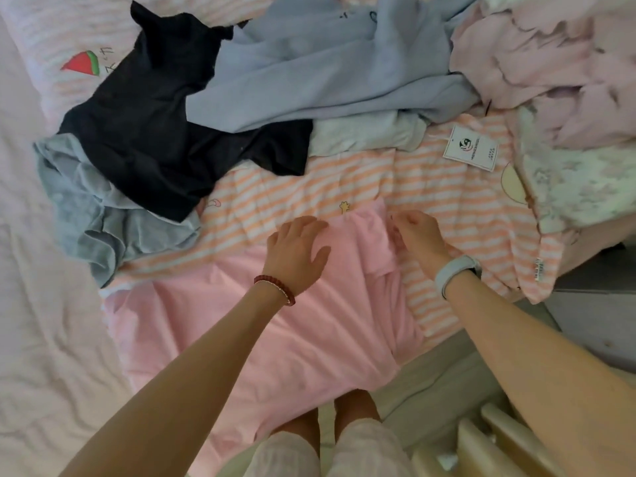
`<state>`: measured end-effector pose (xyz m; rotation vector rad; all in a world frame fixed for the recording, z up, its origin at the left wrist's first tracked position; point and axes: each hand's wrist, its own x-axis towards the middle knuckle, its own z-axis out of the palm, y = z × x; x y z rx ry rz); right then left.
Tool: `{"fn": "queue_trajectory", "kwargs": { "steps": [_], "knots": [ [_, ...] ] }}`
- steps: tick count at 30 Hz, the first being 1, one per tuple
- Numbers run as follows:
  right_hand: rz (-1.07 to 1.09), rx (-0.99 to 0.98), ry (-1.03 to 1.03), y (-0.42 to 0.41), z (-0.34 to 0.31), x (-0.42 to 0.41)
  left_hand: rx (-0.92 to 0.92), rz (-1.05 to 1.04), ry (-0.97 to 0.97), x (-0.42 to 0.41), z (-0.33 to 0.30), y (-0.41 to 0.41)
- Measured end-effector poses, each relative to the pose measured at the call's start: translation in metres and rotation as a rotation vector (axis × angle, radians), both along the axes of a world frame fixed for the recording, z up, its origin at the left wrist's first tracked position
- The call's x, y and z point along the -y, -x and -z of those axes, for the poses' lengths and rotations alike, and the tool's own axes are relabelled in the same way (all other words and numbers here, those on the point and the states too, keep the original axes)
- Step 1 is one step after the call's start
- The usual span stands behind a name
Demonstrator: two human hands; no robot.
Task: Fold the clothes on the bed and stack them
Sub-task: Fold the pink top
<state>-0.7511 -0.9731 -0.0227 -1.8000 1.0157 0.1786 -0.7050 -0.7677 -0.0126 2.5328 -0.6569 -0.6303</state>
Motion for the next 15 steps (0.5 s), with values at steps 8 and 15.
{"fn": "queue_trajectory", "kwargs": {
  "steps": [8,15],
  "knots": [
    [-0.183,0.003,-0.074,-0.039,0.006,0.012,-0.2,-0.283,0.088,0.051,0.009,-0.027],
    [-0.119,0.046,0.125,-0.033,0.011,0.046,-0.006,-0.189,-0.175,0.058,0.018,-0.014]
  ]
}}
